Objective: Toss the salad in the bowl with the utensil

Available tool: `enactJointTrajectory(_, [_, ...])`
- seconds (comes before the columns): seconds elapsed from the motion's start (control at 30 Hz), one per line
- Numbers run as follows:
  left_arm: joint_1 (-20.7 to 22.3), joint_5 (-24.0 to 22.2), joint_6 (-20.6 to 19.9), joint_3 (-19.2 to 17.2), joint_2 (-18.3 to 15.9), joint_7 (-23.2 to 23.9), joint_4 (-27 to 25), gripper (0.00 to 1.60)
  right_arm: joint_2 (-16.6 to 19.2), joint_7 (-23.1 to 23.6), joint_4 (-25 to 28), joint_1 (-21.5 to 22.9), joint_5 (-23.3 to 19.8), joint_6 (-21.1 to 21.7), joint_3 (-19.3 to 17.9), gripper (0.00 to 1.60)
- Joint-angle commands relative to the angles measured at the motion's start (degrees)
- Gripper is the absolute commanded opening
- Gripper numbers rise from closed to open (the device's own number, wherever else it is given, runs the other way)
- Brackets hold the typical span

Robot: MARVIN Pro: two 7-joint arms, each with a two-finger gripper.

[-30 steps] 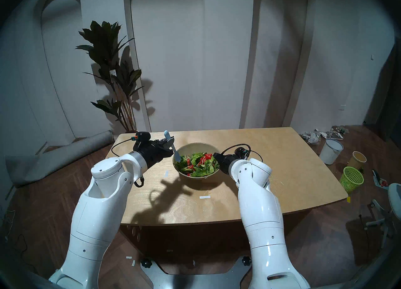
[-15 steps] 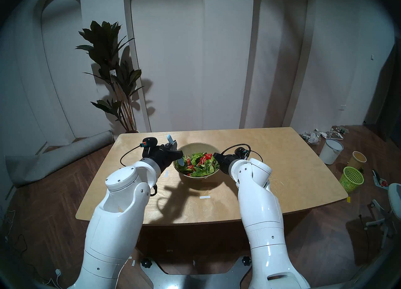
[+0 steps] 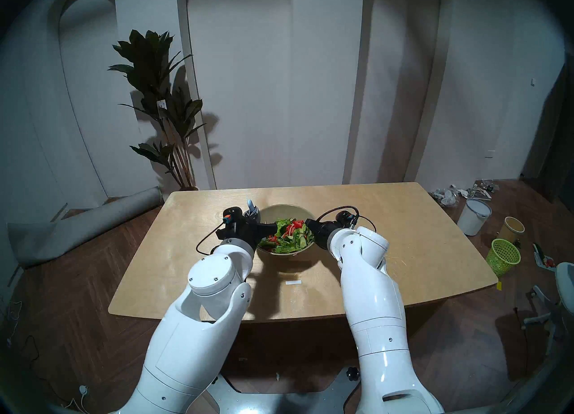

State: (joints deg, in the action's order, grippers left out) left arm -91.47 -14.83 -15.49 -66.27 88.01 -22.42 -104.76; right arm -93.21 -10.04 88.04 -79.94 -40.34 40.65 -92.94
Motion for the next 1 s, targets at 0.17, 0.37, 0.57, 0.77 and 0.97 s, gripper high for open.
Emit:
enactJointTrajectory(0.17, [3.16, 5.76, 4.32, 4.85, -0.27, -13.14, 1.0, 0.0, 0.01, 0.07, 0.95, 0.3, -0.08, -0.11, -0.12, 0.0])
enactJointTrajectory(0.37, [4.67, 5.15, 2.75, 7.8, -0.4, -19.56, 3.48, 0.0, -0.01, 0.05, 1.04, 0.26, -0.09, -0.1, -0.13, 0.0])
enactJointTrajectory(0.57, [7.31, 4.03, 1.76, 10.13, 0.41, -24.22, 8.65, 0.0, -0.01, 0.03, 1.07, 0.24, -0.1, -0.09, -0.13, 0.0])
enactJointTrajectory(0.77, [7.84, -0.15, -0.61, 10.17, 0.95, -21.34, 10.92, 0.0, -0.01, 0.03, 1.07, 0.24, -0.1, -0.09, -0.13, 0.0])
enactJointTrajectory(0.97, [7.45, -8.05, -2.01, 7.64, 1.37, -14.42, 10.06, 0.0, 0.0, 0.05, 1.03, 0.26, -0.1, -0.1, -0.13, 0.0])
